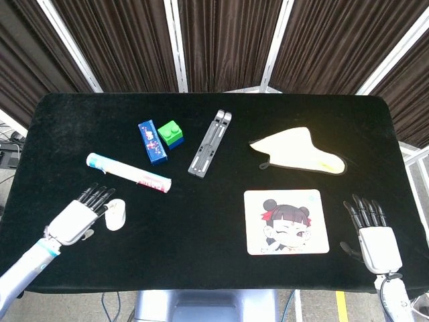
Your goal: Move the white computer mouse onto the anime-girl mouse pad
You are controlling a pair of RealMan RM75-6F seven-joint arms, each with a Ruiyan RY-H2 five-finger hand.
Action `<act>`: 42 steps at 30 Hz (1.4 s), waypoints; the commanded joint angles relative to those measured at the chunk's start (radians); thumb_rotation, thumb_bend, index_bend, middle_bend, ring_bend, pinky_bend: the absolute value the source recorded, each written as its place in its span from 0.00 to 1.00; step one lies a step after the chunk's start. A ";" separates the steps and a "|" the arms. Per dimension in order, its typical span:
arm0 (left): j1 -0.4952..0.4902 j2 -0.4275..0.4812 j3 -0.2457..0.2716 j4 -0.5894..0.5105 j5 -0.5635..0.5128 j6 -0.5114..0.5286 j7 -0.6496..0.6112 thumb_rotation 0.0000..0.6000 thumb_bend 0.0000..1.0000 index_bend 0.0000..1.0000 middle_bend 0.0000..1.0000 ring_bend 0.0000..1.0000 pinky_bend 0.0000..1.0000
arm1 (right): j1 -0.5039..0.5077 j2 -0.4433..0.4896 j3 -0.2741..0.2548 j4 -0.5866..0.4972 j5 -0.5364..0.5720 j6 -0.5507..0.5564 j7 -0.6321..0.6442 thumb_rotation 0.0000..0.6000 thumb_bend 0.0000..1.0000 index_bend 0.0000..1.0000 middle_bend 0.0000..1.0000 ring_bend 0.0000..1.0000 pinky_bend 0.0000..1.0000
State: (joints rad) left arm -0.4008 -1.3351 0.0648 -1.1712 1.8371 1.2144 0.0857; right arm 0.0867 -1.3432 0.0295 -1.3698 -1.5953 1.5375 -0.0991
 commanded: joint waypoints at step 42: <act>-0.176 -0.070 0.035 0.013 -0.097 -0.241 0.080 1.00 0.14 0.28 0.00 0.00 0.00 | -0.005 -0.022 0.018 0.037 -0.002 0.039 0.026 1.00 0.16 0.09 0.00 0.00 0.00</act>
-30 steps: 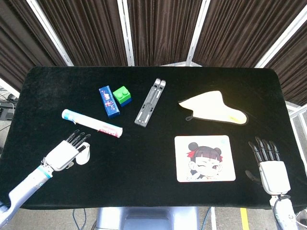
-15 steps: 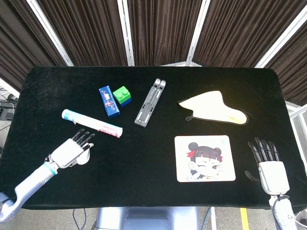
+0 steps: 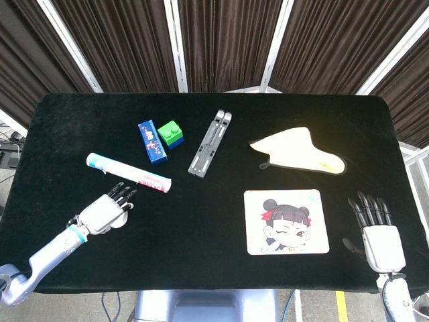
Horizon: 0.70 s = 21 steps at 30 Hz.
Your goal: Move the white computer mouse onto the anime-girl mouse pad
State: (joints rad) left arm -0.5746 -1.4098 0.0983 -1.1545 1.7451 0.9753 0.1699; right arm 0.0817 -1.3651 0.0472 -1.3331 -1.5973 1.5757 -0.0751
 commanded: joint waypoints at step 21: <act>-0.010 -0.018 -0.001 0.042 -0.048 -0.004 -0.001 1.00 0.33 0.49 0.00 0.00 0.00 | 0.003 -0.001 -0.003 -0.007 -0.001 -0.009 0.006 1.00 0.15 0.09 0.00 0.00 0.00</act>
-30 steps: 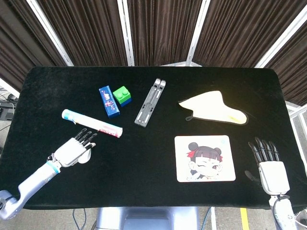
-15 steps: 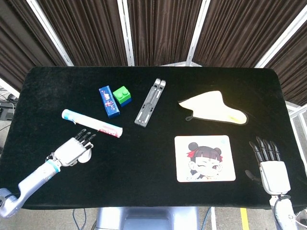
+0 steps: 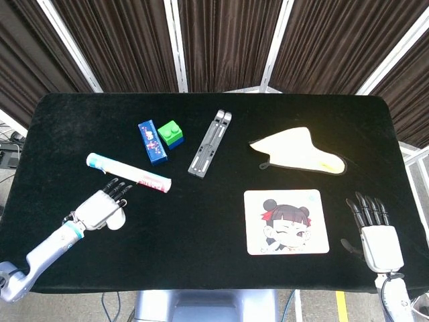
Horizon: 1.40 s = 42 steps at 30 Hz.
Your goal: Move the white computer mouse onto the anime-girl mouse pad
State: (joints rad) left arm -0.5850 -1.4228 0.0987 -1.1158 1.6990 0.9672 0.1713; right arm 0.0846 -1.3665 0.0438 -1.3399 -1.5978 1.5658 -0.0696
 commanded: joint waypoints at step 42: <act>-0.391 -0.270 -0.246 0.008 -0.078 -0.195 0.024 1.00 0.36 0.57 0.00 0.00 0.00 | 0.015 0.025 0.089 0.034 0.113 -0.017 0.040 1.00 0.15 0.09 0.00 0.00 0.00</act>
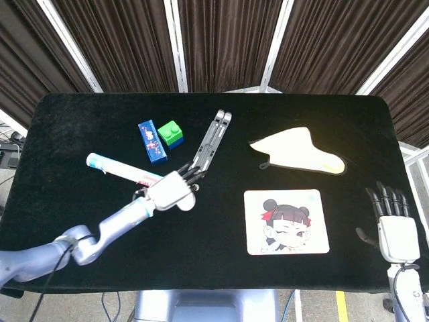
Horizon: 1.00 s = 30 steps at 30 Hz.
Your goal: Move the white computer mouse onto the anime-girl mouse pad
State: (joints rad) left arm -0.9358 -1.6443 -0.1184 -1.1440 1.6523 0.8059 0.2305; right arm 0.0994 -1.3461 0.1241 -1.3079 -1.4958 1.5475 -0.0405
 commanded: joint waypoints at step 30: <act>-0.252 -0.278 0.042 0.311 0.017 -0.052 -0.198 1.00 0.36 0.52 0.00 0.00 0.00 | 0.006 0.008 0.021 0.028 0.054 -0.032 0.059 1.00 0.15 0.09 0.00 0.00 0.00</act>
State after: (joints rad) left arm -1.1882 -1.9213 -0.0797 -0.8370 1.6692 0.7505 0.0326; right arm 0.1054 -1.3383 0.1449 -1.2797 -1.4416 1.5153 0.0180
